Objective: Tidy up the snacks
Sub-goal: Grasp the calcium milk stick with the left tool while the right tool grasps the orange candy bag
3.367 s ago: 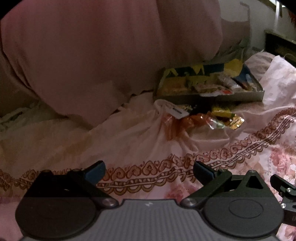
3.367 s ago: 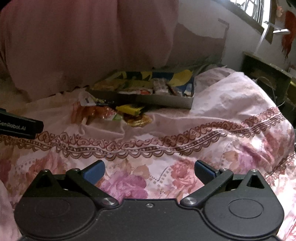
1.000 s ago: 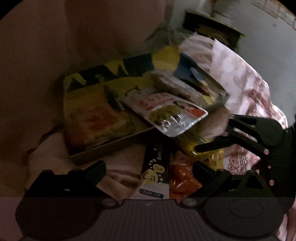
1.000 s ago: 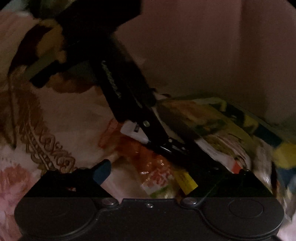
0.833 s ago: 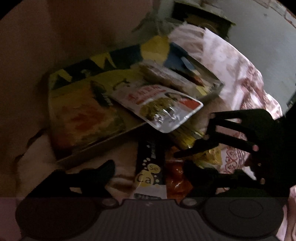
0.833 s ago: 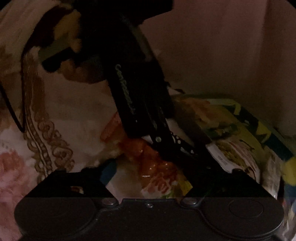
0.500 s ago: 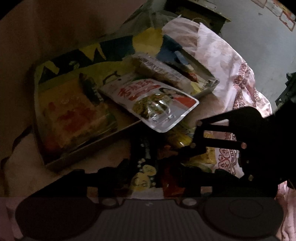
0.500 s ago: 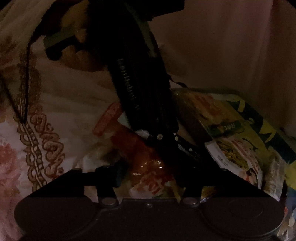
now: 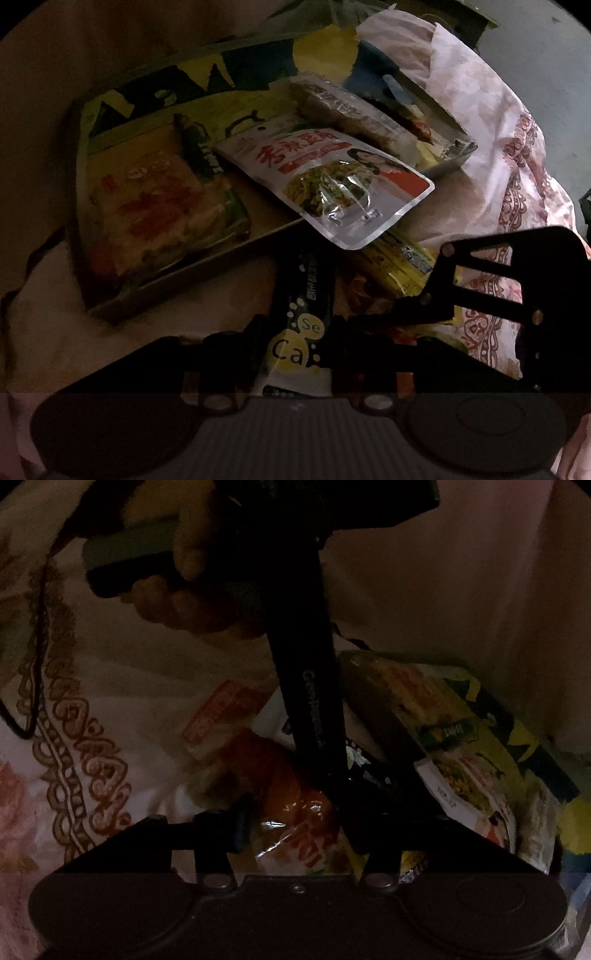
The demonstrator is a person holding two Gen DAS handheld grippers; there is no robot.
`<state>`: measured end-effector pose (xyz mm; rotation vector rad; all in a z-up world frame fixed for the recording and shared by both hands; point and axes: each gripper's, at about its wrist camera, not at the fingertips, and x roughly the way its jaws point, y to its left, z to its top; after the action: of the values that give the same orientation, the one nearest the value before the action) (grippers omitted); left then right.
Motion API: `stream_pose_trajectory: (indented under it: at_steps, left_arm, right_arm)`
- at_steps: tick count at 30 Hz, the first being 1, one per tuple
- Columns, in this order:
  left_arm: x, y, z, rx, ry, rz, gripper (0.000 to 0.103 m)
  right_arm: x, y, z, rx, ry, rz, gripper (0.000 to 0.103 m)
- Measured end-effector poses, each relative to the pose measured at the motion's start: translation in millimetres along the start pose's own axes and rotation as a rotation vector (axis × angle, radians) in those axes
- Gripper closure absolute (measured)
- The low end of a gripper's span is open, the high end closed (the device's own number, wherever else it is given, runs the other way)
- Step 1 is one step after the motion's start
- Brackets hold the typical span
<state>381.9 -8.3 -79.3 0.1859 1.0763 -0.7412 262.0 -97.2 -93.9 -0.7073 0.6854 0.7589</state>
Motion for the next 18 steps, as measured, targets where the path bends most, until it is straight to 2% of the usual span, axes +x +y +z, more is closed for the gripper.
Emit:
stream_pose_trajectory:
  at_steps: [3, 10, 12, 13, 18]
  left_arm:
    - [-7, -5, -6, -0.018, -0.008, 0.010, 0.066]
    - [-33, -24, -28, -0.078, 0.002, 0.060, 0.068]
    - [-40, -29, -37, -0.115, 0.017, 0.084, 0.068]
    - [-44, -31, -42, -0.136, 0.021, 0.093, 0.068]
    - [-62, -40, -66, -0.245, 0.008, 0.084, 0.068]
  right_arm:
    - [-8, 12, -5, -0.049, -0.001, -0.052, 0.058]
    - [-46, 37, -20, -0.049, 0.005, -0.125, 0.059]
    - [-57, 44, -23, -0.037, 0.010, -0.135, 0.063]
    - [-63, 47, -24, -0.029, 0.017, -0.135, 0.072]
    - [-78, 65, -37, -0.012, 0.041, -0.154, 0.077]
